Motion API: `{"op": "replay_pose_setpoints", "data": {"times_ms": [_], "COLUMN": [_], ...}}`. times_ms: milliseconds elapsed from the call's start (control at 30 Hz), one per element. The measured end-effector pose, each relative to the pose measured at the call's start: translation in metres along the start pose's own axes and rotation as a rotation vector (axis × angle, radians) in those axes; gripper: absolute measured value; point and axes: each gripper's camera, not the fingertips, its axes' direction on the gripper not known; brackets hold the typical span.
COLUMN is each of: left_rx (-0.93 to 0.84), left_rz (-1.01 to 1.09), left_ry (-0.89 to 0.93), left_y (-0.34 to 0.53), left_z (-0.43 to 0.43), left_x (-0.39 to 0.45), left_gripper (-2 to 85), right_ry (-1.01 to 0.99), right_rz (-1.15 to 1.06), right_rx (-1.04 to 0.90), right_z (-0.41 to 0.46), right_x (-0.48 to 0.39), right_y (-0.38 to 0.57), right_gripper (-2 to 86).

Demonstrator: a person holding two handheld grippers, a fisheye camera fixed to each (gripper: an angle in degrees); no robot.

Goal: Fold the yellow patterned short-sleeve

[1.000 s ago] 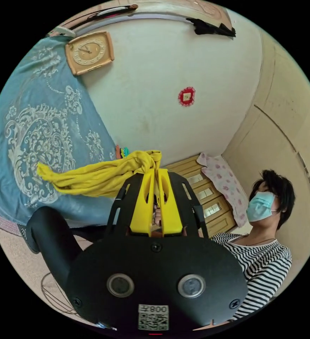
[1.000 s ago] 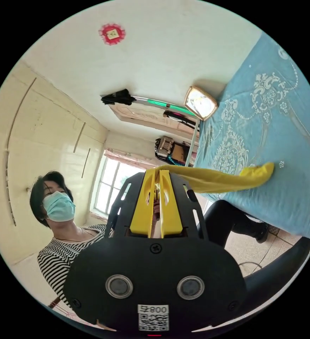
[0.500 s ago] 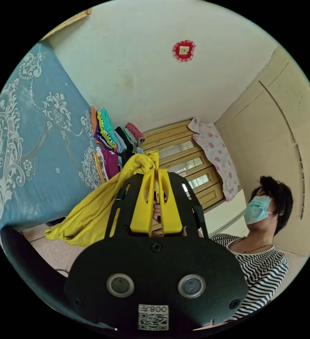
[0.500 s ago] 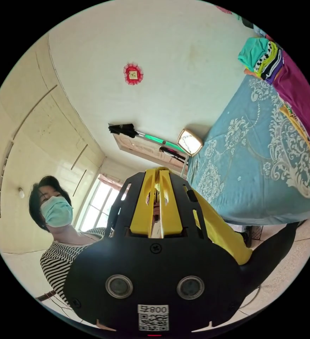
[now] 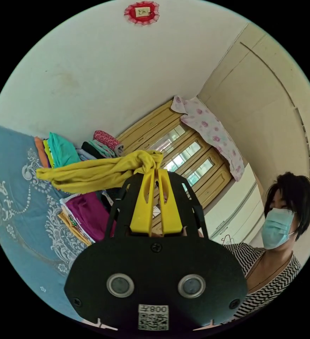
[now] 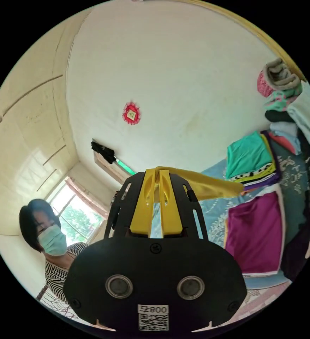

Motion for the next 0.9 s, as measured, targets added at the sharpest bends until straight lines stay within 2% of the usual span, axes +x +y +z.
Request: {"op": "replay_pose_setpoints", "data": {"times_ms": [133,233,300,433,533,667,900], "left_rx": [-0.118,-0.254,-0.408,-0.473,-0.506,-0.574,-0.635], "left_rz": [-0.084,-0.232,-0.367,-0.445,-0.390,-0.345,-0.479], "left_ry": [0.004,-0.045,-0.096,-0.091,-0.112,-0.140,-0.209], "left_y": [0.034,0.092,0.144,0.191,0.200,0.219,0.290], "left_z": [0.127,0.227,0.295,0.353,0.388,0.438,0.489], "left_x": [-0.055,-0.120,-0.168,-0.199,-0.199,-0.200,-0.232], "left_gripper": [2.0,2.1,2.1,2.2,2.3,2.4,2.5], "right_ry": [0.225,0.388,0.437,0.480,0.489,0.603,0.665], "right_rz": [0.116,0.287,0.413,0.501,0.468,0.436,0.555], "right_rx": [-0.022,-0.053,-0.070,-0.106,-0.121,-0.214,-0.209], "right_z": [-0.063,-0.101,-0.120,-0.146,-0.162,-0.173,-0.181], "right_x": [0.059,0.126,0.167,0.208,0.207,0.205,0.241], "right_y": [-0.006,0.020,0.042,0.071,0.068,0.064,0.090], "right_gripper": [1.7,1.6,1.6,1.6,1.6,1.6,1.5]}}
